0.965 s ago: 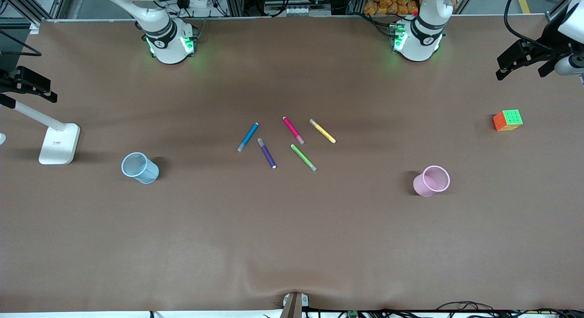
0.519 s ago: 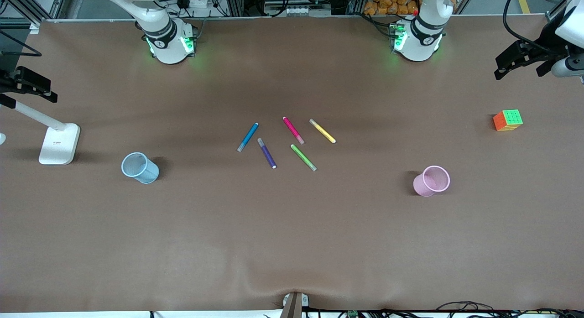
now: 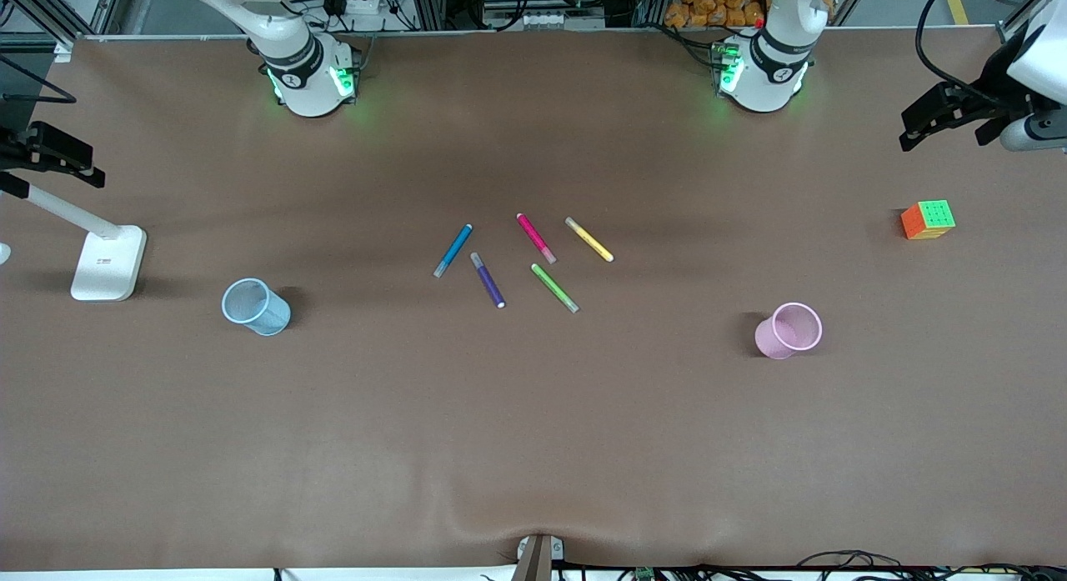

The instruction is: Place pink and blue markers in matching cups

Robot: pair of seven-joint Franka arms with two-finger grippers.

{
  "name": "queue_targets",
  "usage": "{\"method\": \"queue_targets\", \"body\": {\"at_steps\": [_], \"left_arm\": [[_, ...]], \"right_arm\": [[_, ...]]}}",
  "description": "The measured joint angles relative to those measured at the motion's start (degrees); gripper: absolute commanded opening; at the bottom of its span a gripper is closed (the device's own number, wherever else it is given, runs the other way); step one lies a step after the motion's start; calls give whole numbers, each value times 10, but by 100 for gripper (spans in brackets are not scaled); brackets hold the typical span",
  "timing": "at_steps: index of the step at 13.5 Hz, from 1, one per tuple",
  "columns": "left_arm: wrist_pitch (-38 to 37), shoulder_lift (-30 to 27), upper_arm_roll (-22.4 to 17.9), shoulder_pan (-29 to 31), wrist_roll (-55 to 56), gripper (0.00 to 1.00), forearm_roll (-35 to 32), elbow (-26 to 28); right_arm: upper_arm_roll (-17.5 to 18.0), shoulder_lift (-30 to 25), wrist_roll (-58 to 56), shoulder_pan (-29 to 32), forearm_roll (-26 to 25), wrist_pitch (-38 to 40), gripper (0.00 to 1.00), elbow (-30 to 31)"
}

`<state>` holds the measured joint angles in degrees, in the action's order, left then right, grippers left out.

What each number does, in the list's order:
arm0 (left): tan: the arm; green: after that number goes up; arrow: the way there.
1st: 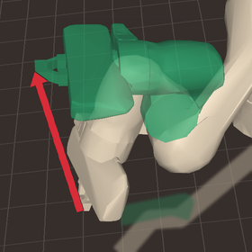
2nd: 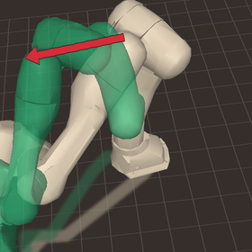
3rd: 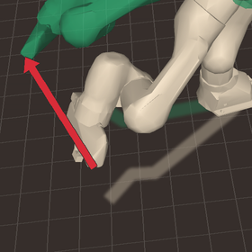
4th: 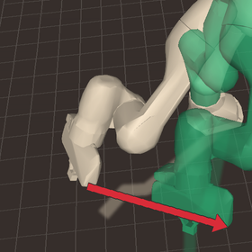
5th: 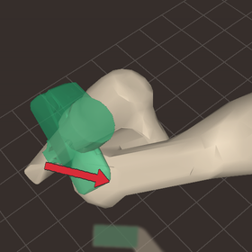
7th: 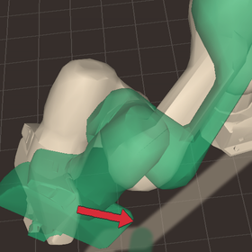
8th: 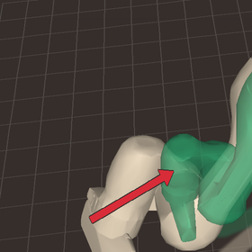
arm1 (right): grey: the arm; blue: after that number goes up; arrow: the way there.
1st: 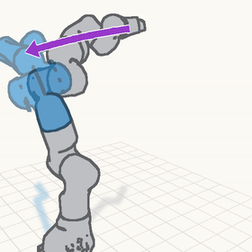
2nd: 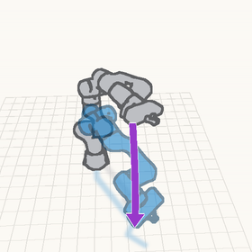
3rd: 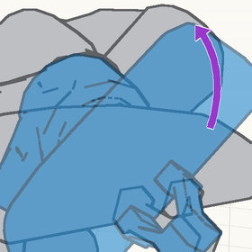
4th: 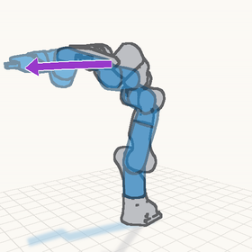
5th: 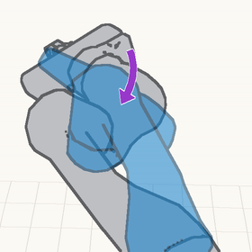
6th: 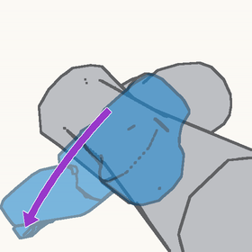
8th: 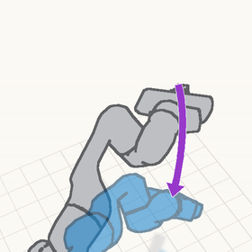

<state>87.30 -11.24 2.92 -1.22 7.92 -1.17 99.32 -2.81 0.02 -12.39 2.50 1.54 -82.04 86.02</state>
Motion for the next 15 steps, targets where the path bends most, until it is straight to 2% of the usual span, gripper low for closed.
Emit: {"method": "queue_targets", "body": {"at_steps": [15], "left_arm": [[14,4,0,0,0,100,0,-3]], "right_arm": [[0,1,0,0,0,0,100,0]]}}
